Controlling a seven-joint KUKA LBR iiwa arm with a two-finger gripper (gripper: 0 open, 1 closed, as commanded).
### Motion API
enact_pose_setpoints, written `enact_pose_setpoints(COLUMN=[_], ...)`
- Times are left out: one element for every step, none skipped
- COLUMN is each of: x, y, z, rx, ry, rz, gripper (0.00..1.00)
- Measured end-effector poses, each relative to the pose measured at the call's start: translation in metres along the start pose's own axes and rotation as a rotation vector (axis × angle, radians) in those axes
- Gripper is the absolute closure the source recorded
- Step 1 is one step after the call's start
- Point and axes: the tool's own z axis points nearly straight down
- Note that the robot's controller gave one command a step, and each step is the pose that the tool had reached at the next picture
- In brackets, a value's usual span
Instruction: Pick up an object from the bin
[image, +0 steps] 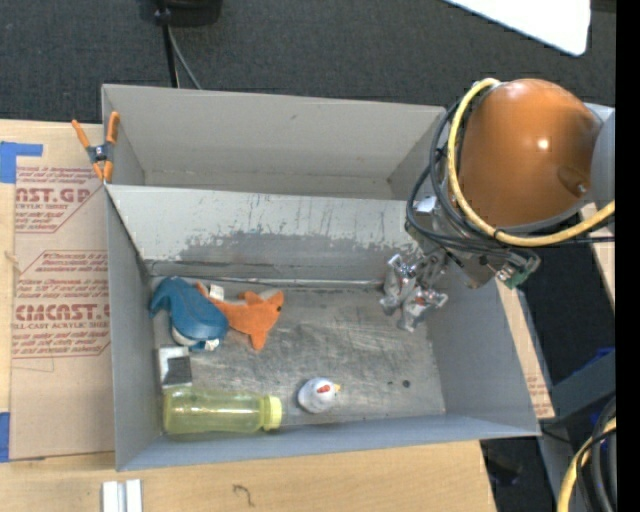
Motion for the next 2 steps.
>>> enact_pose_setpoints(x=[0.0000, 0.0000], y=[0.0018, 0.0018], z=[0.0038, 0.0037], rx=[-0.005, -0.006], ry=[0.004, 0.004], rz=[-0.002, -0.002], gripper=[0.00, 0.00])
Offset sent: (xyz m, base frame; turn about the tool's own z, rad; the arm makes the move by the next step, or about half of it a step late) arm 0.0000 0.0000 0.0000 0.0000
